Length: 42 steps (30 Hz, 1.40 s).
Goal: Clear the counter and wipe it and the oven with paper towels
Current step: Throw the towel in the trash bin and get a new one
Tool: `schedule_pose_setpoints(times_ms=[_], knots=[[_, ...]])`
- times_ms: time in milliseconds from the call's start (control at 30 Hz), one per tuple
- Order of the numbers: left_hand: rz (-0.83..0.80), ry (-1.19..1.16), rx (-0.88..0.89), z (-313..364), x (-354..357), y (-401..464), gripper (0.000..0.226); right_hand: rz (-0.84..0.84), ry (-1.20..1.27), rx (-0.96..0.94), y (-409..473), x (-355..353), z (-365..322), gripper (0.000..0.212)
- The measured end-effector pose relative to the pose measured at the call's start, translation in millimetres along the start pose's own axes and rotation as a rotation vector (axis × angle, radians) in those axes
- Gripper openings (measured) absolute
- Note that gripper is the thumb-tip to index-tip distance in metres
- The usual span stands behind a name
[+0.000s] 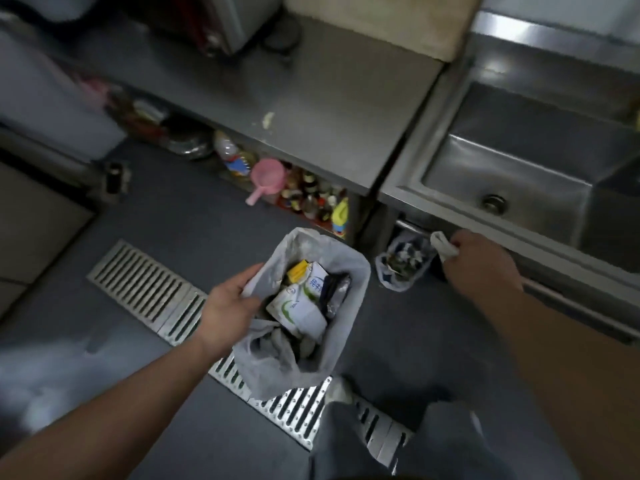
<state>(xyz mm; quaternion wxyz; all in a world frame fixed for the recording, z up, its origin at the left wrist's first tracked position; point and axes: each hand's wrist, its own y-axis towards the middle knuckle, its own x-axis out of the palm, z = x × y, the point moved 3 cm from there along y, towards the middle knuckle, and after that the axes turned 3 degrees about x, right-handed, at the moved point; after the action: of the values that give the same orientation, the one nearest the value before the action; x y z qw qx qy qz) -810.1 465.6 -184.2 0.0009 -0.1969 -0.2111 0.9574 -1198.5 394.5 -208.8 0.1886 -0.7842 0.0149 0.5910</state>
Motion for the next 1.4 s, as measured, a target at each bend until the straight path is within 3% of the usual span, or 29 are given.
schedule_pose_setpoints(times_ms=[167, 400, 567, 700, 933, 1133, 1400], knots=[[0.186, 0.057, -0.003, -4, -77, -5, 0.04, 0.047, 0.027, -0.254, 8, -14, -105, 0.015], [0.412, -0.081, -0.034, 11, -122, 8, 0.032, 0.065, 0.011, -0.463, 42, -29, -194, 0.02], [0.504, -0.17, -0.066, 32, -140, 42, 0.046, 0.067, 0.043, -0.579, 92, -28, -238, 0.021], [0.546, -0.222, -0.12, 44, -152, 81, 0.079, 0.046, 0.07, -0.654, 141, -33, -268, 0.014], [0.652, -0.376, -0.109, 62, -164, 150, 0.063, 0.038, 0.051, -0.685, 225, -42, -306, 0.017], [0.557, -0.481, -0.072, 81, -171, 192, 0.045, 0.003, -0.016, -0.608, 257, -42, -338, 0.014], [0.444, -0.496, -0.133, 60, -218, 251, 0.041, 0.059, -0.047, -0.466, 265, -51, -370, 0.013]])
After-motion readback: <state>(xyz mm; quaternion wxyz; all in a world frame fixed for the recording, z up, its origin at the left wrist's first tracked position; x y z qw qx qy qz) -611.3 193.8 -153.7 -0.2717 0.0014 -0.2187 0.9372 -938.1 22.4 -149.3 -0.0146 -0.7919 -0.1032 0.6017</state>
